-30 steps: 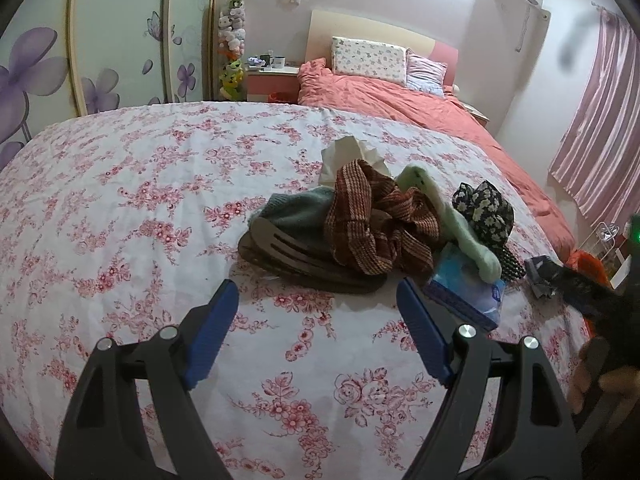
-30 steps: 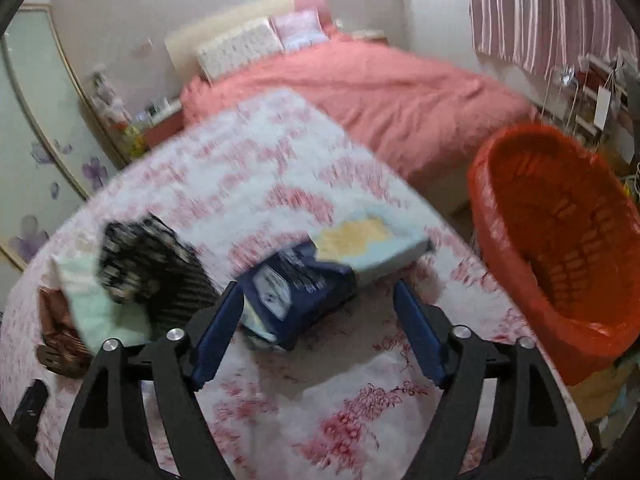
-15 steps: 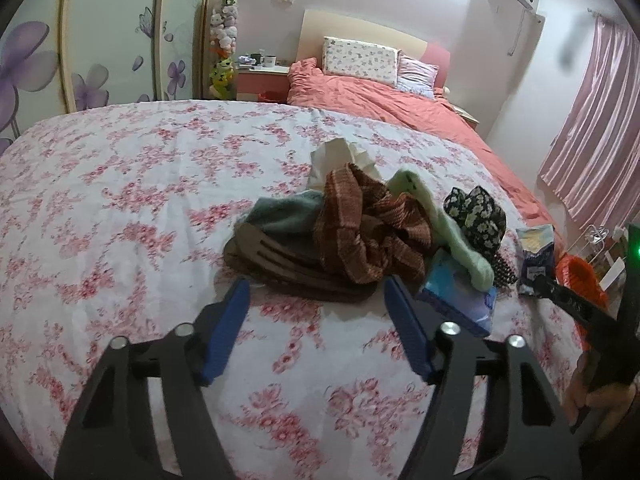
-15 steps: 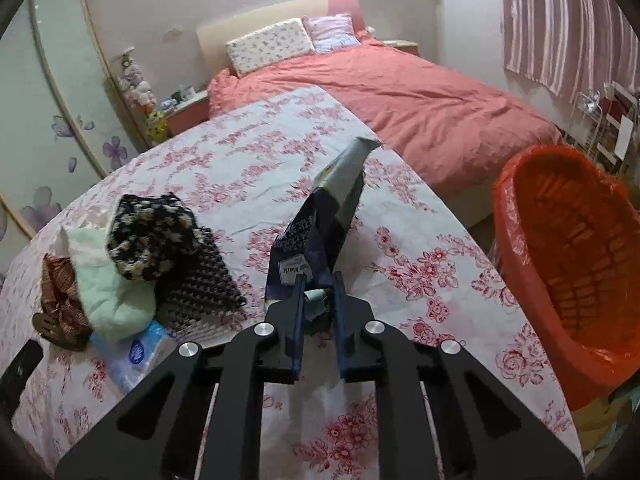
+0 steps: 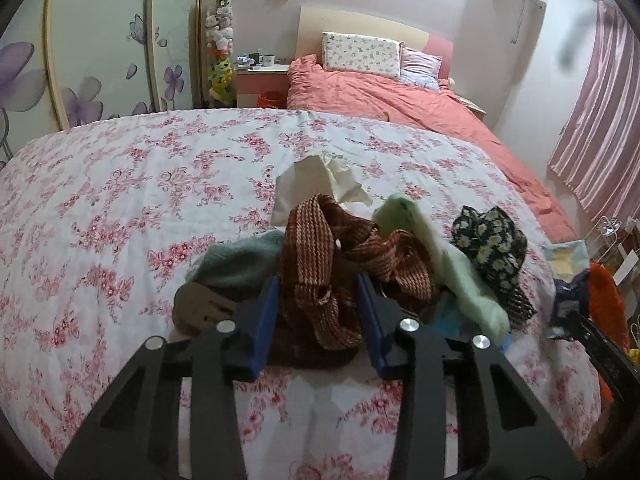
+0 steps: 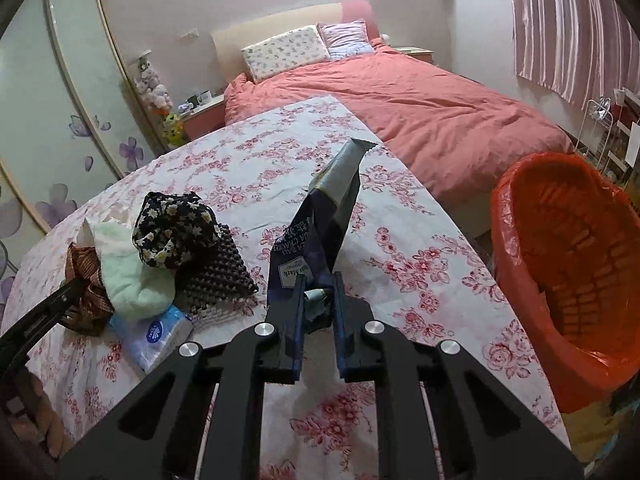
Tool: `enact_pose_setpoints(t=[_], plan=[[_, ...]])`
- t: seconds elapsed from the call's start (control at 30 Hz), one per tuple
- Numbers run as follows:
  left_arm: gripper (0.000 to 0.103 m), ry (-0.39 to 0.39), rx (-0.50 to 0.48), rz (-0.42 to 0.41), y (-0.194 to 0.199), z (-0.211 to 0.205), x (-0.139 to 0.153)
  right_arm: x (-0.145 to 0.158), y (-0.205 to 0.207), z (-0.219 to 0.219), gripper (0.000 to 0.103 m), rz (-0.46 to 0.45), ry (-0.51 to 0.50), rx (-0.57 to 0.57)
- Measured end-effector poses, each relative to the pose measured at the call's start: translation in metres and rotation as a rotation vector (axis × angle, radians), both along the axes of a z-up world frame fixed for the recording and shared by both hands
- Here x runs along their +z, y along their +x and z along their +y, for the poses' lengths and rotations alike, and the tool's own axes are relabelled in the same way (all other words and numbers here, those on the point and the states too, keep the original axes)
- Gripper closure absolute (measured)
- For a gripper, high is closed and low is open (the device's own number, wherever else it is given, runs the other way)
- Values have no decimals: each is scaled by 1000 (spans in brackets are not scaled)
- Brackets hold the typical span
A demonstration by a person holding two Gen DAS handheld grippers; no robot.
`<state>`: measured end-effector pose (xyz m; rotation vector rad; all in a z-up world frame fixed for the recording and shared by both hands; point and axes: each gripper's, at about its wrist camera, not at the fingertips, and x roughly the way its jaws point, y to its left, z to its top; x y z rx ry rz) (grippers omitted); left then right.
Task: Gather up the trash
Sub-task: 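Grasp the blue snack bag with the right tool while the left tool grasps the plaid cloth, then release the blue bag into the basket with the right tool while the left holds the cloth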
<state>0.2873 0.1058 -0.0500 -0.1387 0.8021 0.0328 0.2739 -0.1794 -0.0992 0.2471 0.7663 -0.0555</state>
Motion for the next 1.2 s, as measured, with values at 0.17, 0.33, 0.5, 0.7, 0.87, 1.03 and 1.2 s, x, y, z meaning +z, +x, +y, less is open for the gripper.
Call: enact_pose_setpoints(t=[0.17,0.33,0.5,0.7,0.87,1.03,1.2], plan=[[86,27,-1,-4,4,-4,-1,1,-4,-1,90,-4,4,7],[93,15,-10,-34,-1,-1,8,9,-10,-3,90,-25,6,11],[94,2,-15,-85,-13,0,26,18,-18,-5,90,-53,12,15],[94,-2,-22,-154,-29,-1,58,33,-29,-8,90,-99,19,20],[94,-4,-33,-201,-42,-8,81,46,-39,-11,90,-135,22,22],[94,-9,-57,-234,-54,-18,97,56,-49,-19,90,-167,25,16],[94,-11,-93,-256,-66,-35,108,66,-62,-25,90,-200,27,0]])
